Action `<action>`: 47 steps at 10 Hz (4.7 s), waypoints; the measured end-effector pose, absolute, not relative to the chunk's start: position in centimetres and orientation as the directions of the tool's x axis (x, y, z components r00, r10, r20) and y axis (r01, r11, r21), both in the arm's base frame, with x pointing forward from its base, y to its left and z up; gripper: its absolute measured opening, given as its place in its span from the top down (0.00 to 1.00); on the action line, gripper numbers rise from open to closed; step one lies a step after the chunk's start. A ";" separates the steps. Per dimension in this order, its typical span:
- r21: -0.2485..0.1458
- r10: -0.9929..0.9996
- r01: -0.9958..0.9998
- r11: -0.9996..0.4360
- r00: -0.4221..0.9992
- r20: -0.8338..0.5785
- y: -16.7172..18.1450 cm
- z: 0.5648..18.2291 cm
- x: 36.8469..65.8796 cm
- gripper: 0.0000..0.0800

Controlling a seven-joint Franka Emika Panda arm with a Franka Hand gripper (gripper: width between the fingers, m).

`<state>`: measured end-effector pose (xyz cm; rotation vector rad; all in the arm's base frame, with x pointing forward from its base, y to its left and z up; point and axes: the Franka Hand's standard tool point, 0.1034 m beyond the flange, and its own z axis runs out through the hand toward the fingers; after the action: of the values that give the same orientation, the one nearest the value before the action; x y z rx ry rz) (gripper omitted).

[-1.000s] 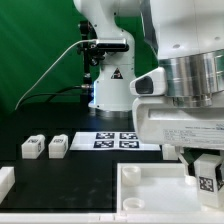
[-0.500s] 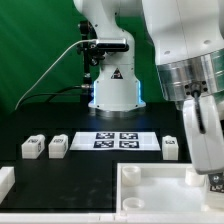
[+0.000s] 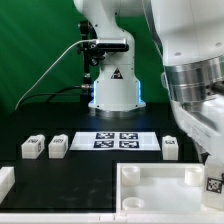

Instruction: Assemble one leg

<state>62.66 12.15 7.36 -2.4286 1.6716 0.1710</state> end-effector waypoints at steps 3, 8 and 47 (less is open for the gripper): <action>-0.147 -0.696 -0.710 -0.689 0.704 -0.138 12.0 7.3 62.7 0.19; -0.091 -0.335 -0.339 -0.936 0.940 -0.055 11.1 6.8 63.1 0.53; -0.121 -0.296 -0.295 -0.948 0.955 -0.008 11.7 6.7 63.5 0.19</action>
Offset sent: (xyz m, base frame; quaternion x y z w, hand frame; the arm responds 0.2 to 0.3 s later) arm 0.0000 0.0000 0.0000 0.0000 0.0000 -0.2667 0.9638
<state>63.53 11.73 6.72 -2.9867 0.4528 -0.0155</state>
